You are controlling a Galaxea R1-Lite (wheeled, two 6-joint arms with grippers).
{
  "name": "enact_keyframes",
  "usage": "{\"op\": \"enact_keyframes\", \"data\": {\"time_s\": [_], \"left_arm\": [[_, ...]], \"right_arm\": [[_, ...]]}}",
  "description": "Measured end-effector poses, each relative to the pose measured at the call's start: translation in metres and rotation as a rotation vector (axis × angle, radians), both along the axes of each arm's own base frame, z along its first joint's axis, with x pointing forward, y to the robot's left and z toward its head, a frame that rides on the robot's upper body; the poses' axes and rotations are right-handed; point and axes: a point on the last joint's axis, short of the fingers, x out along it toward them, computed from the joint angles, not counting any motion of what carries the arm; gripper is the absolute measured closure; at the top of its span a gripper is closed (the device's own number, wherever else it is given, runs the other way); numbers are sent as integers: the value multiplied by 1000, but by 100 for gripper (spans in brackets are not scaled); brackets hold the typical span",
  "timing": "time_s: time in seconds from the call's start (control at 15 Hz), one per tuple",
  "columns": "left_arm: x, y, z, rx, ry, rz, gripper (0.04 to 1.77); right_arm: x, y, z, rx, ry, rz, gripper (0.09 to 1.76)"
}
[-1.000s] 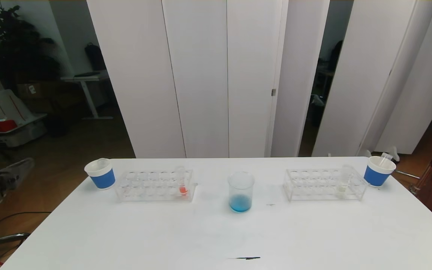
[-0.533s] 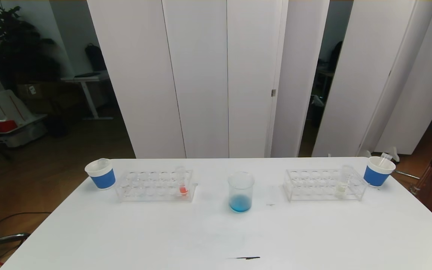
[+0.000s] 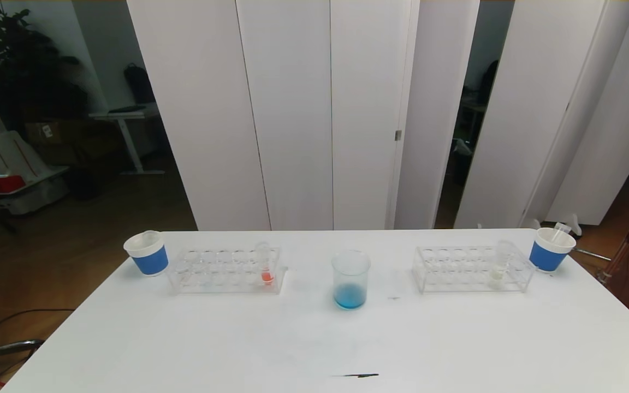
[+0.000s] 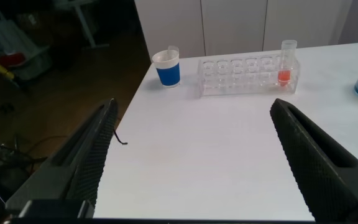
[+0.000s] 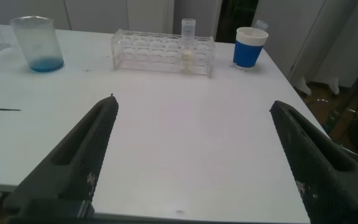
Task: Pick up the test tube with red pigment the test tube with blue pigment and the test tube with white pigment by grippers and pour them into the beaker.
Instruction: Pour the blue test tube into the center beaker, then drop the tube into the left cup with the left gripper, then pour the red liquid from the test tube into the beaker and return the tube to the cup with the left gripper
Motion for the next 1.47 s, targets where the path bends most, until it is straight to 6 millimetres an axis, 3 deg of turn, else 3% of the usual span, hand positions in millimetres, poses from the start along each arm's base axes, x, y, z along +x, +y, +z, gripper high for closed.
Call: {"op": "enact_keyframes", "data": {"time_s": [0.2,0.6,0.87,1.47], "left_arm": [[-5,1,-10,21,-3,-26,6],[-7,-1,-57,16,35,-105,6],[-8,-3,-76,-35,27,-179,6],[-6,-3,-82,-86,0,-178,6]], "right_arm": [[0,0,0,0,0,0,10],[0,0,0,0,0,0,10],[0,0,0,0,0,0,10],[0,0,0,0,0,0,10]]}}
